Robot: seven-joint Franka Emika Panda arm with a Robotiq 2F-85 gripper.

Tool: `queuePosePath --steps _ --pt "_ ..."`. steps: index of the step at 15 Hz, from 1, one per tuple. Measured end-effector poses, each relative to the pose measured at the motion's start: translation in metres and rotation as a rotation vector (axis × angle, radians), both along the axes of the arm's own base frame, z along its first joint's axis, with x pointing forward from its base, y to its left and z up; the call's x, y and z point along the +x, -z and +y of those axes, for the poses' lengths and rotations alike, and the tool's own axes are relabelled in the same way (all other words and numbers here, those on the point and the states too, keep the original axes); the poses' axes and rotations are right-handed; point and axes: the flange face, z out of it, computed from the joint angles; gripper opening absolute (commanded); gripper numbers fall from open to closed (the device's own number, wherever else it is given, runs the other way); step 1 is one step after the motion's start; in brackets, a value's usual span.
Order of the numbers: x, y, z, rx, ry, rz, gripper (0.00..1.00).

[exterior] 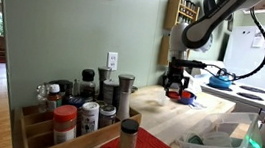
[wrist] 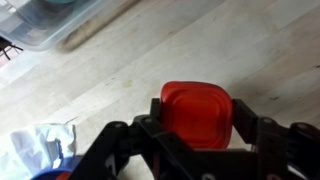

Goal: Pile the two small lunch boxes on the table and then put the red lid on the lunchbox

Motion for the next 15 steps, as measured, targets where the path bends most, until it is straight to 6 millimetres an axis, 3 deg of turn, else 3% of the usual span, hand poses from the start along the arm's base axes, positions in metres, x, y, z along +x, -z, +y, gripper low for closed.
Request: queuePosePath --steps 2,6,7,15 --pt "0.011 -0.014 0.001 0.001 -0.037 0.0 0.71" --pt "0.013 -0.015 0.001 -0.001 -0.047 0.004 0.71" --pt "0.013 -0.014 0.001 -0.001 -0.048 0.005 0.46" --pt "0.016 -0.024 0.008 -0.001 -0.117 -0.019 0.46"
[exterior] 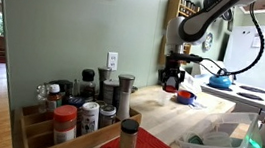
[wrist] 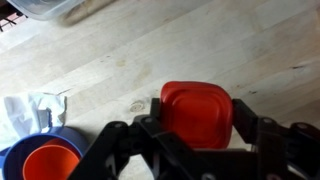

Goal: Pile the two small lunch boxes on the table and then put the red lid on the lunchbox

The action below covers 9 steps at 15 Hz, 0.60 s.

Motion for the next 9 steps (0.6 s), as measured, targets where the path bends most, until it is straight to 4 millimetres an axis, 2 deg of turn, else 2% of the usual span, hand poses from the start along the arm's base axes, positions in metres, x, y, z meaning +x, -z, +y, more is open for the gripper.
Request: queuePosePath --steps 6,9 --pt "0.011 -0.015 0.003 -0.052 -0.165 -0.022 0.46" --pt "0.019 -0.015 -0.003 -0.067 -0.241 -0.028 0.46"
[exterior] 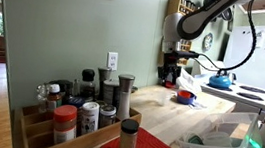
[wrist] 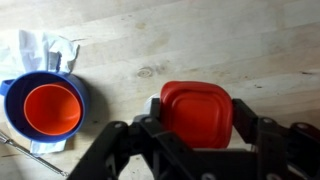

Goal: Pile the two small lunch boxes on the table and then put the red lid on the lunchbox

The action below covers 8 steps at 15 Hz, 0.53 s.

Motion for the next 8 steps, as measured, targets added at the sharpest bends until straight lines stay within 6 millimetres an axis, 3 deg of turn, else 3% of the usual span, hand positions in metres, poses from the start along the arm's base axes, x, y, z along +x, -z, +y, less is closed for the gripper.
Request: queuePosePath --steps 8 --pt "0.02 0.02 -0.022 0.003 -0.095 0.041 0.46"
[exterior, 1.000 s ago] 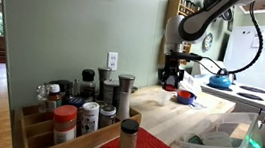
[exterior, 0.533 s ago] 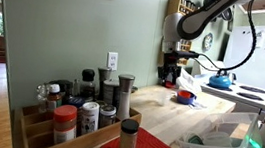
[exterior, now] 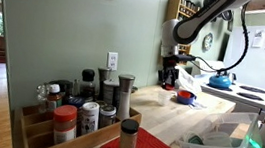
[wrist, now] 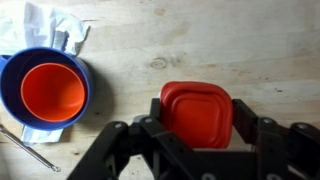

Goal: Pile the two small lunch boxes on the table and then put the red lid on the lunchbox

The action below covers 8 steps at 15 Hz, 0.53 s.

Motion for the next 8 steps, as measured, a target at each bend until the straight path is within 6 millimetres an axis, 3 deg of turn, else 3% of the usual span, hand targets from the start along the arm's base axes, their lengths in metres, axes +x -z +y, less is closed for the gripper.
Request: queuePosePath --steps 8 --pt "0.0071 0.0124 -0.0039 -0.017 -0.023 -0.018 0.46"
